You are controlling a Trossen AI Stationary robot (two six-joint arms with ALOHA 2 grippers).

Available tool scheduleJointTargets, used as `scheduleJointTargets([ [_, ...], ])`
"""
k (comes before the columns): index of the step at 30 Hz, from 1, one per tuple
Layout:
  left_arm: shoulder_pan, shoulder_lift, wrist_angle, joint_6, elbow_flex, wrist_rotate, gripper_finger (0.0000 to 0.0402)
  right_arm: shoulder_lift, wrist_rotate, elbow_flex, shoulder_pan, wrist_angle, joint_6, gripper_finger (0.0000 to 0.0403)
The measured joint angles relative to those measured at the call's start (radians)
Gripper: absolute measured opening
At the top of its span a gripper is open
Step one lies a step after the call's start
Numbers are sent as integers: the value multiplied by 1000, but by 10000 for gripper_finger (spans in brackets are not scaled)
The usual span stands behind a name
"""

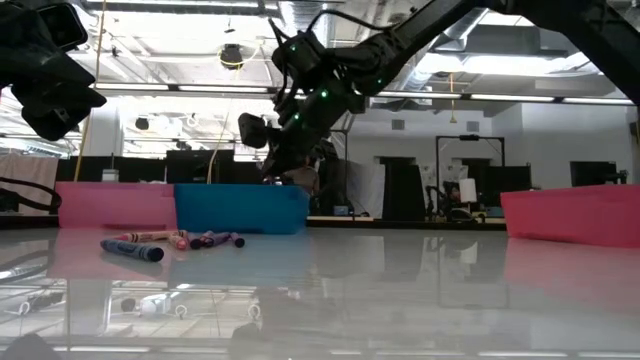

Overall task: Sort crayons
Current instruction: Put the purple crayon into the blue bin

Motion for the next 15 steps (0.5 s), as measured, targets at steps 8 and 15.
scheduleJointTargets([
  [8,0,0,0,0,0,-1,102,0,-16,-7,-6,18,8,3],
  [15,0,0,-1,0,0,-4,102,51,-76,-10,-6,26,8,3],
])
